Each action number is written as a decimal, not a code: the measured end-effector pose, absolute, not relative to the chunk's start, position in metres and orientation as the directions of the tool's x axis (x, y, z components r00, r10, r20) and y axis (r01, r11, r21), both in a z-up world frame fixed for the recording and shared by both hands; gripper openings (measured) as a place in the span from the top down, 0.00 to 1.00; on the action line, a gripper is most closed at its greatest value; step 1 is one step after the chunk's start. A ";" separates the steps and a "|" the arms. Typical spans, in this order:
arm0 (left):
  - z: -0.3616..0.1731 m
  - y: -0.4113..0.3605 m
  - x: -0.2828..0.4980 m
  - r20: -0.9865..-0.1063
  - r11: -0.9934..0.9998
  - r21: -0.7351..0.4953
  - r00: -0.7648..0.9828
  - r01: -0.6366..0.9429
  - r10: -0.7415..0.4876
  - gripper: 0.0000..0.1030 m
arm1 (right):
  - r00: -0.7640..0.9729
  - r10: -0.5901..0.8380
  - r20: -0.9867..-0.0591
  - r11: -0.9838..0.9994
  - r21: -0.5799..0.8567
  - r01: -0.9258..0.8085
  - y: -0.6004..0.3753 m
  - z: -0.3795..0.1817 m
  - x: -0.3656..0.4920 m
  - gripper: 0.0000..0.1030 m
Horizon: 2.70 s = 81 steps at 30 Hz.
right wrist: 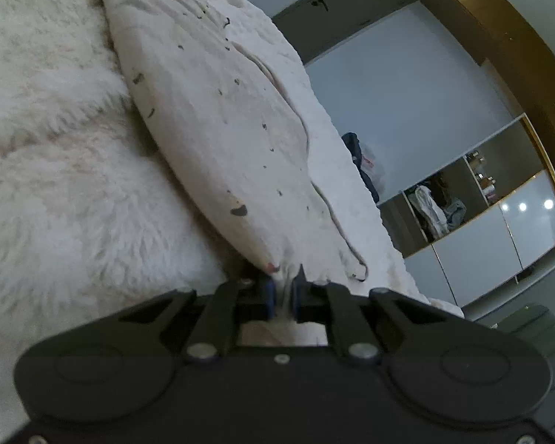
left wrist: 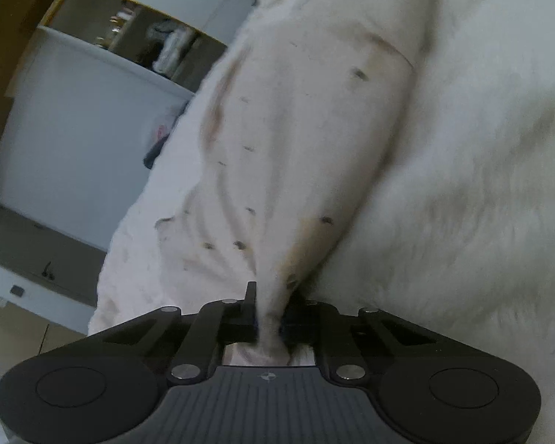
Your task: Fold clothes
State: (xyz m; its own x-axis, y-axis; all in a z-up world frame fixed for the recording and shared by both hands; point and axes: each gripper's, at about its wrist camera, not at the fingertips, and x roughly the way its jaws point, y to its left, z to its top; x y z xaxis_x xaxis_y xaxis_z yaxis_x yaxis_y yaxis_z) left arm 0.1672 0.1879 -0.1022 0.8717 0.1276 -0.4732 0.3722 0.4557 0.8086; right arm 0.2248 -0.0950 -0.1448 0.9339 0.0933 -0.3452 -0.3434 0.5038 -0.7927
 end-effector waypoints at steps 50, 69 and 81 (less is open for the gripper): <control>-0.001 0.209 0.194 -0.705 0.972 -0.161 0.709 -0.173 0.009 0.20 | 0.645 -0.189 -0.740 0.977 -0.074 0.200 -0.250 -0.115 0.233 0.88; -0.027 0.189 0.227 -0.639 0.952 -0.298 0.755 -0.063 -0.150 0.14 | 0.721 0.305 -0.622 0.912 0.408 -0.035 -0.277 -0.124 0.370 0.77; -0.062 0.159 0.233 -0.694 0.997 -0.080 0.719 -0.013 -0.047 0.14 | 0.785 0.135 -0.605 0.913 0.384 0.139 -0.335 -0.106 0.355 1.00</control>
State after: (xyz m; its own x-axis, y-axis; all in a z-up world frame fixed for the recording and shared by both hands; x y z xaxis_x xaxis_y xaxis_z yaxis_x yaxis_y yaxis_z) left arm 0.2327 0.1588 -0.0624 0.7187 -0.0466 -0.6937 -0.0127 0.9967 -0.0801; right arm 0.3546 -0.3352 -0.1056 0.7850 0.1350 -0.6046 0.1388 0.9128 0.3841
